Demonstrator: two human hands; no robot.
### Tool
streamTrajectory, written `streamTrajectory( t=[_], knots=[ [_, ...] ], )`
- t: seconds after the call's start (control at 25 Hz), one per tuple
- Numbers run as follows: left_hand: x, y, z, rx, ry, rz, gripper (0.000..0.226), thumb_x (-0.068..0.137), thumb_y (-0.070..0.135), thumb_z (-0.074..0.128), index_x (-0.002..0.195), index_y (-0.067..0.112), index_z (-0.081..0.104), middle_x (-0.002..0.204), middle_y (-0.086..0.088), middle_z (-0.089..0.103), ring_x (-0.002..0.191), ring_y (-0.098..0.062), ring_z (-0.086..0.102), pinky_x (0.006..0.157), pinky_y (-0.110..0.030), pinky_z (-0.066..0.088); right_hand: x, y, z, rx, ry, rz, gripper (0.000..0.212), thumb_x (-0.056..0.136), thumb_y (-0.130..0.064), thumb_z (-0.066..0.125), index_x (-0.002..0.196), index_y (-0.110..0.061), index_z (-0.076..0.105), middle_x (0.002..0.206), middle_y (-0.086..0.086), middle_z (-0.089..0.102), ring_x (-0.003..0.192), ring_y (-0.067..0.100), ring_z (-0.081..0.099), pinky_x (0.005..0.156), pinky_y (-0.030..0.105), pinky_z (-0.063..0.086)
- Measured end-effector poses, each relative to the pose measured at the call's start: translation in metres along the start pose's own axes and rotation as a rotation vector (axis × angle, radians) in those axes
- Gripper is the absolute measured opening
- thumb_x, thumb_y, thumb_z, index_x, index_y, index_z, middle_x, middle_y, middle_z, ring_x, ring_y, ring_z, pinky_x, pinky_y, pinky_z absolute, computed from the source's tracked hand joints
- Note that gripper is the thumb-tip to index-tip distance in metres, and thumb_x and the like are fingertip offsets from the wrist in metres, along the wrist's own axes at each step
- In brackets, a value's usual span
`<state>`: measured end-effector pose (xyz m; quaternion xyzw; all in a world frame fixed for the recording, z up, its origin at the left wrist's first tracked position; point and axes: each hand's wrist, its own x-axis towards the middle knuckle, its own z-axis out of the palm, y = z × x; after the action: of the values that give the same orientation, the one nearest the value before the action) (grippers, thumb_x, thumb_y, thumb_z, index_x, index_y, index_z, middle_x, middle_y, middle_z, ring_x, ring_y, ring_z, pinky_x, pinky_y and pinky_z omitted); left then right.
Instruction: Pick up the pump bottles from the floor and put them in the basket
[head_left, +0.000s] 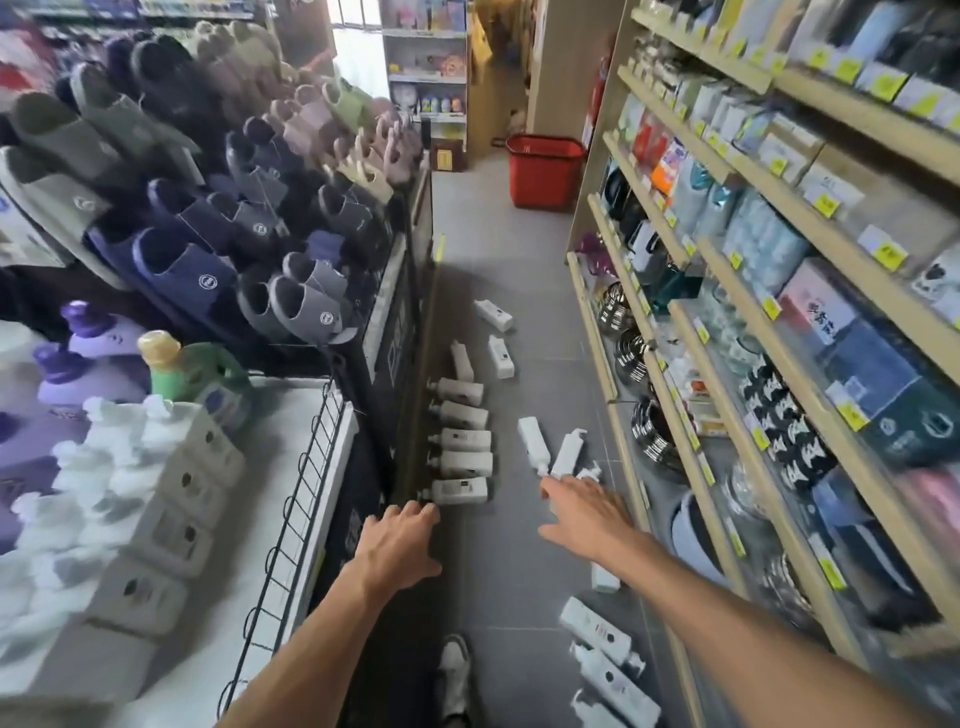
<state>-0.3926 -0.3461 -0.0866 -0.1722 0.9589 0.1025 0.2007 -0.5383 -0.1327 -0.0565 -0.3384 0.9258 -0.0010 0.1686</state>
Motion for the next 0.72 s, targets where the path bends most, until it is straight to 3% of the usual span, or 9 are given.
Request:
streamTrajectory(
  t=[0.44,0.72],
  knots=[
    [0.174,-0.023,-0.084,-0.035,0.011,0.058,0.07,0.081,0.051,0.069,0.142,0.028,0.041,0.139,0.002,0.048,0.127,-0.026,0.047,0.101,-0.045,0.041,0.175,0.012,-0.063,-0.003,-0.01,0.045,0.038,0.089,-0.036,0.064,0.121,-0.021,0.05,0.127,0.004,0.056,0.123,0.029,0.048,0.099,0.043,0.04],
    [0.254,-0.034,-0.106,-0.06,-0.031,-0.021,0.071,0.084,0.049,0.069,0.145,0.028,0.038,0.14,0.002,0.048,0.129,-0.024,0.046,0.103,-0.045,0.04,0.276,0.035,-0.077,-0.008,-0.064,-0.028,0.042,0.09,-0.041,0.064,0.126,-0.023,0.05,0.133,0.002,0.056,0.125,0.028,0.049,0.1,0.042,0.041]
  ],
)
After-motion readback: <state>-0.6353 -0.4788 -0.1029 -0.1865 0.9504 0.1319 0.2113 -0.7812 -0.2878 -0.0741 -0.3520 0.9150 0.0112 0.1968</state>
